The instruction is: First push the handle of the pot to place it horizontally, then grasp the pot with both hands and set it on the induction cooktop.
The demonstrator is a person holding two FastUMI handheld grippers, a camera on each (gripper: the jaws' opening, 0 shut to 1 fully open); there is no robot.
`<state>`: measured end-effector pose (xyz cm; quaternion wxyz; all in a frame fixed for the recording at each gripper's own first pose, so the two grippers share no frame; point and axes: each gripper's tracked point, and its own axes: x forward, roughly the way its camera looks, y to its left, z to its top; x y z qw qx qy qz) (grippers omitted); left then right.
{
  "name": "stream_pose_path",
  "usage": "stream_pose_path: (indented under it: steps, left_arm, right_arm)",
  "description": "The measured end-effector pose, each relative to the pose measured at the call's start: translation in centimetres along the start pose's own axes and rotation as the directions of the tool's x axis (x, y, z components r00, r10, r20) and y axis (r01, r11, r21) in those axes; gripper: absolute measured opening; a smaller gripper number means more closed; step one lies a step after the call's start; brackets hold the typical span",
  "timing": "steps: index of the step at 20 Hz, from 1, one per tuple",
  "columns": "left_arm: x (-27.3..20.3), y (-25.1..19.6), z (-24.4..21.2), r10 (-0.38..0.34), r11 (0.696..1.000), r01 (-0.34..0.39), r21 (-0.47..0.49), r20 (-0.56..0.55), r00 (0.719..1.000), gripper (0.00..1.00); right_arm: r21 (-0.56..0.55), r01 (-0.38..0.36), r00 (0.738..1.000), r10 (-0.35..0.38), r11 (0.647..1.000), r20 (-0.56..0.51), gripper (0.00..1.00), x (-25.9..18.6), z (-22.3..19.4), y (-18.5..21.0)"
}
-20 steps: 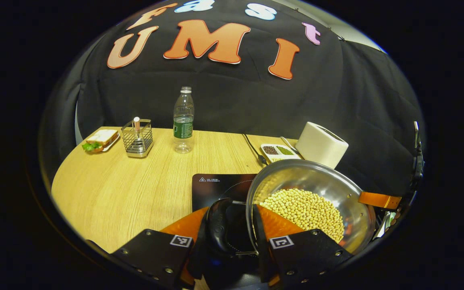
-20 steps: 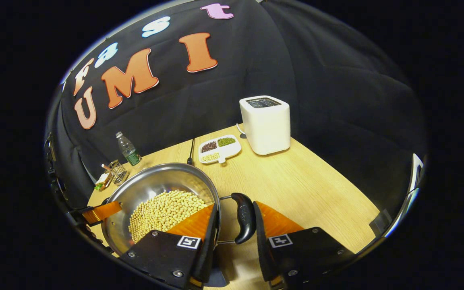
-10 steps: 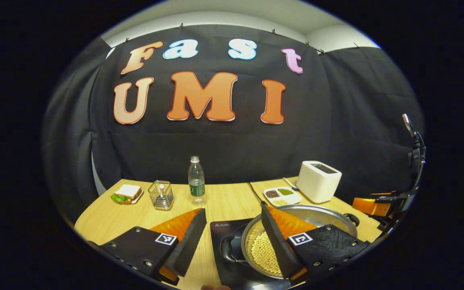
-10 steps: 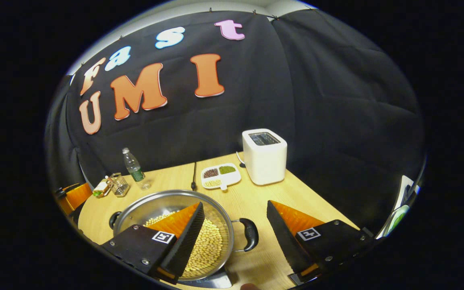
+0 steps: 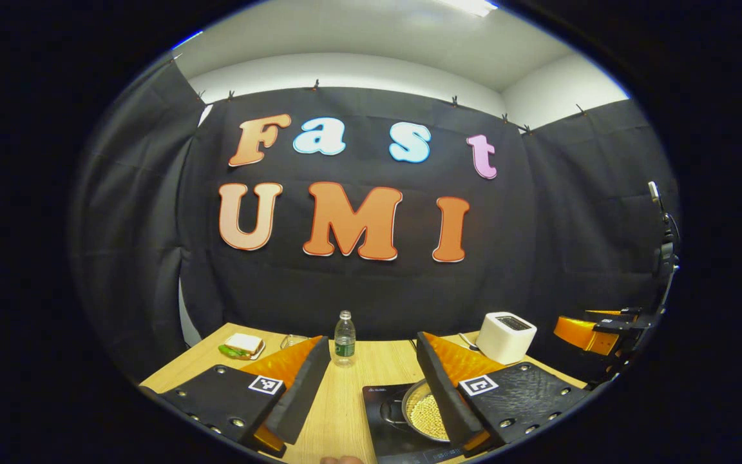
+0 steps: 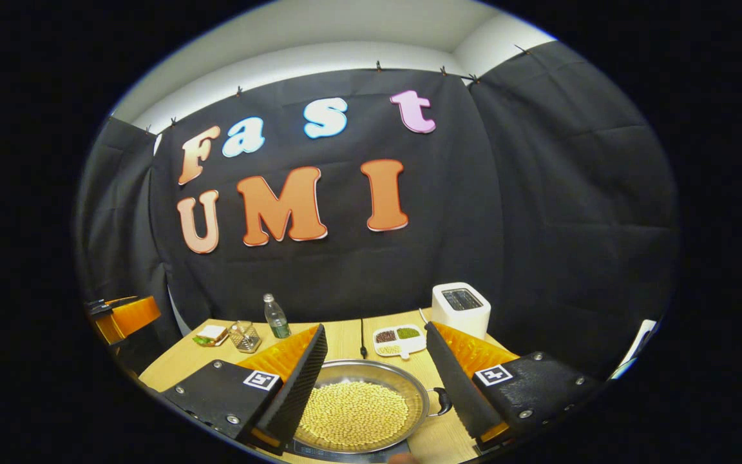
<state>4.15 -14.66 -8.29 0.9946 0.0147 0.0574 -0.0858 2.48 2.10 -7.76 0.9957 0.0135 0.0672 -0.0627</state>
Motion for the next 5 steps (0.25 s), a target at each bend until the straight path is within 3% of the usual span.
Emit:
stream_pose_path:
  steps: [4, 5]
  left_arm:
    - [-3.5, 3.1, 4.9, 0.056, 0.998, -0.057, 0.011, 0.099, 0.994, 0.84]
    - [-4.3, 3.9, 5.7, 0.071, 0.997, -0.074, 0.019, 0.115, 0.991, 0.84]
  right_arm:
    - [-0.013, -0.044, 0.997, 0.045, 0.999, 0.056, 0.95, -2.4, 3.1, 3.0]
    - [-0.015, -0.053, 0.996, 0.054, 0.998, 0.067, 1.0, -2.9, 3.7, 3.4]
